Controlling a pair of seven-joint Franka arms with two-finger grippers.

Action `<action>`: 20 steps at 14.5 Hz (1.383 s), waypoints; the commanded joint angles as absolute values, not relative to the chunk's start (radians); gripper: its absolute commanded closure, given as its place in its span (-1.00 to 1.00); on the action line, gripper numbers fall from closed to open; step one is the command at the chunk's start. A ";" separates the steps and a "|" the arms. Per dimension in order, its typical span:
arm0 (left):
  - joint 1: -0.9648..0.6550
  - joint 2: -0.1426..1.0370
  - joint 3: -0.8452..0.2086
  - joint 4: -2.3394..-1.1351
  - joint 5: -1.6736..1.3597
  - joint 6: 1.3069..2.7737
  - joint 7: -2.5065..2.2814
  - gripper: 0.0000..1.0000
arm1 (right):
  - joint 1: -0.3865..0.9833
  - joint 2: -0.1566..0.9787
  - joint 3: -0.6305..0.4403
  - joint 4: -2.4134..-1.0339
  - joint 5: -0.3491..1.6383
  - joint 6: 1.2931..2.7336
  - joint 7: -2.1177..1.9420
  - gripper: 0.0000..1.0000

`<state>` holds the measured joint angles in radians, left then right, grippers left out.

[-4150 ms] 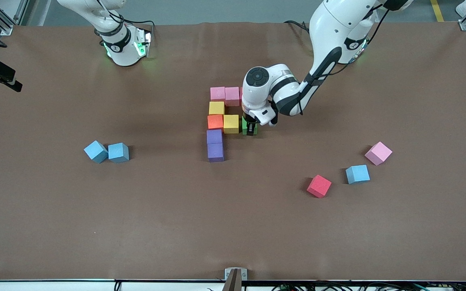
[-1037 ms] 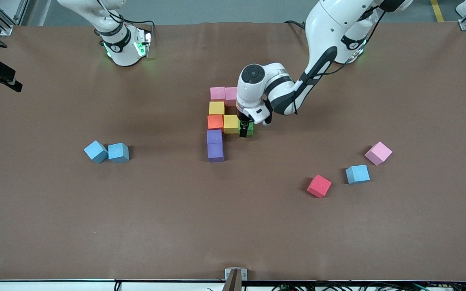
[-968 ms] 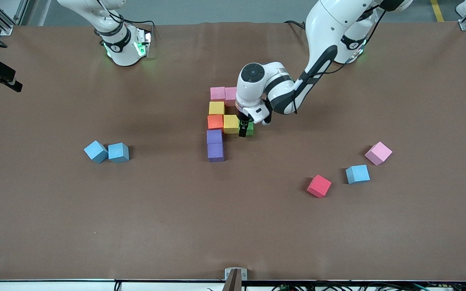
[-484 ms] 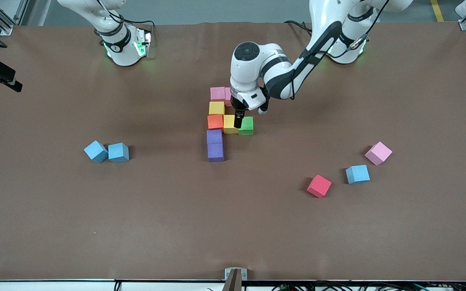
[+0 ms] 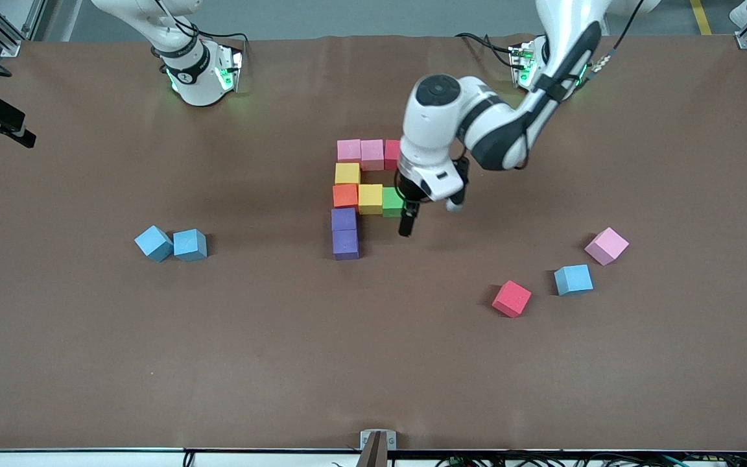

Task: Arrange 11 blocks into digit 3
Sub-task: 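Open the left gripper and move it toward the red cube, then lower the left gripper onto the red cube and grasp it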

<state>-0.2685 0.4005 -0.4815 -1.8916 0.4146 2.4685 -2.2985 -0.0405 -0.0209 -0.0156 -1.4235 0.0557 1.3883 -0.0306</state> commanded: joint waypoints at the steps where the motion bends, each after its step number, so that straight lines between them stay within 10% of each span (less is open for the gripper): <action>1: -0.198 0.475 -0.494 -1.778 0.420 2.447 -2.165 -0.99 | -0.057 -0.012 -0.003 -1.407 0.046 1.382 -0.043 -1.00; 7: -0.153 0.592 -0.485 -1.497 0.335 2.175 -1.903 -1.00 | -0.057 -0.012 -0.003 -1.408 0.046 1.381 -0.043 -1.00; 20: 0.126 0.623 -0.472 -1.480 0.264 2.052 -1.439 -1.00 | -0.057 -0.012 -0.003 -1.407 0.044 1.381 -0.043 -1.00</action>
<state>0.0937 0.6030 -0.4640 -1.4927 0.3050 2.0650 -1.4716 -0.0405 -0.0202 -0.0155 -1.4235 0.0557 1.3883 -0.0307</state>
